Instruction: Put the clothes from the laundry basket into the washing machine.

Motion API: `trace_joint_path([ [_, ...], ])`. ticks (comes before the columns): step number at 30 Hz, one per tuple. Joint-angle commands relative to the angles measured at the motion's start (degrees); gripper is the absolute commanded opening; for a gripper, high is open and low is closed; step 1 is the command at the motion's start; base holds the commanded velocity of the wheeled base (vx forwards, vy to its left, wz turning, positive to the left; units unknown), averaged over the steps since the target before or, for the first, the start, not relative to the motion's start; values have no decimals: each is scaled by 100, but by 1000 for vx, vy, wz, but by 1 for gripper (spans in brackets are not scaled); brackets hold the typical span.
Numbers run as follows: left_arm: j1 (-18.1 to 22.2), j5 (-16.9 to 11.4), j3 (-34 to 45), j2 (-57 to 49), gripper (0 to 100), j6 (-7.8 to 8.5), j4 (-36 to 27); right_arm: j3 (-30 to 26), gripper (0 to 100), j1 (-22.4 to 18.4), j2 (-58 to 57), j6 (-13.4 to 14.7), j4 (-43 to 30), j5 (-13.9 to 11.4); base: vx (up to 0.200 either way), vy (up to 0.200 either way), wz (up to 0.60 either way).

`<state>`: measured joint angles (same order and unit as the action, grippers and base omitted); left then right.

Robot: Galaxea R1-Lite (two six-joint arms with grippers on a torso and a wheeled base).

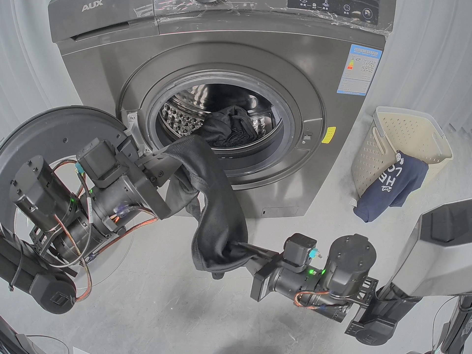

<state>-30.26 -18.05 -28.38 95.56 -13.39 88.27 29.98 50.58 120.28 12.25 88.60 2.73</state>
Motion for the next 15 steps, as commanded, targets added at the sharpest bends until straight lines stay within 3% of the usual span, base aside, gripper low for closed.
trace_joint_path([
  [1, -130, -75, 52, -301, 0, -24, 15, -168, 100, 163, 399, -21, -1, 17, 0, 0, 0],
  [4, -341, -137, 96, -477, 0, -50, 6, -150, 100, 31, 531, -39, 8, 17, 0, 0, 0],
  [10, -446, -146, 122, -521, 0, -41, 6, 685, 100, -400, 821, -258, -1, -1, 0, 0, 0],
  [15, -481, -146, 192, -539, 0, -24, 15, 1160, 100, -540, 1076, -285, -10, -9, 0, 0, 0],
])
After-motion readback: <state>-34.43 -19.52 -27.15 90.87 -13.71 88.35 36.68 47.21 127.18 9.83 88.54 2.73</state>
